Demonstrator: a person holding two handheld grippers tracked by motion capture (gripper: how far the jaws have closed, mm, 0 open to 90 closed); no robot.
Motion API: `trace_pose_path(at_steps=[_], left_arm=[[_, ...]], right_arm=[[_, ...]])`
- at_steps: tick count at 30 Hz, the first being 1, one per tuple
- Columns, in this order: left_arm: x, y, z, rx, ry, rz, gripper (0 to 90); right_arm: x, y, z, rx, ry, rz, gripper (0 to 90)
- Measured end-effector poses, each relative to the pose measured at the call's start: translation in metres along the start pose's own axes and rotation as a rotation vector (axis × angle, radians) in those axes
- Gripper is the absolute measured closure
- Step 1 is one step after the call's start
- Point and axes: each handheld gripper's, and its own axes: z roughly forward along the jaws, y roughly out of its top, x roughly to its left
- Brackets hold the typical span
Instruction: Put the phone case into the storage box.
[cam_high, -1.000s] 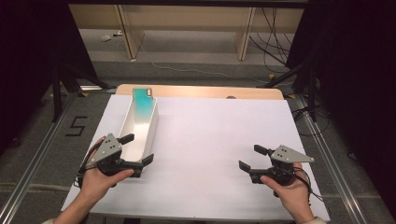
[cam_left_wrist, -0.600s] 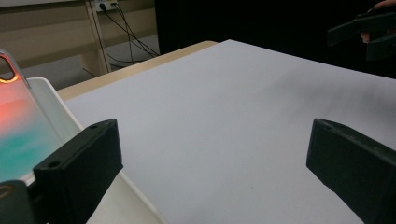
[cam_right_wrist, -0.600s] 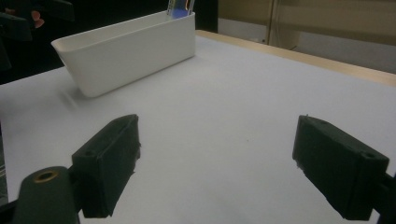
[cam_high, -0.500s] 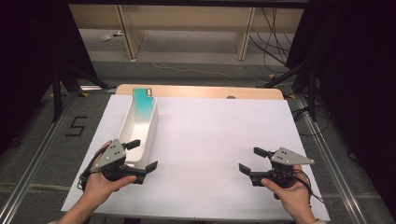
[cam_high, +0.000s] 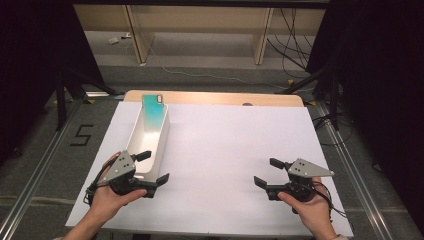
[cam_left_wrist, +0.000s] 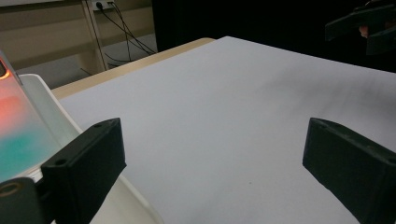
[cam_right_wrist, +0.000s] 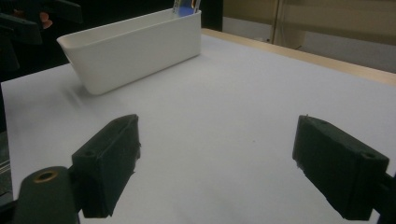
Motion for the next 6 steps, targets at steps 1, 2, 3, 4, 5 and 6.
trace_pose_path(at_steps=[1,2,3,4,5,6], left_arm=[[0.0000,-0.0001,-0.0001,-0.001,-0.001,0.000,5.4],[-0.0002,0.0002,-0.0007,0.003,0.004,0.000,5.6],[-0.0004,0.0003,-0.0009,0.001,0.002,0.000,5.7],[-0.0007,0.0005,-0.0010,-0.002,0.003,-0.002,5.8],[-0.0011,0.0009,-0.0012,-0.005,0.003,-0.003,5.8],[-0.0013,0.0013,-0.0012,-0.009,0.002,-0.004,5.9]], right_arm=[[-0.0003,0.0002,0.0002,0.002,0.003,-0.001,16.1],[0.0010,0.0000,0.0003,0.010,0.025,0.030,16.2],[0.0008,-0.0004,0.0012,0.008,0.024,0.026,16.2],[0.0002,0.0007,-0.0018,0.050,0.005,0.009,16.1],[0.0002,0.0009,-0.0019,0.051,0.006,0.010,16.1],[0.0012,0.0005,0.0004,0.019,0.019,0.027,16.0]])
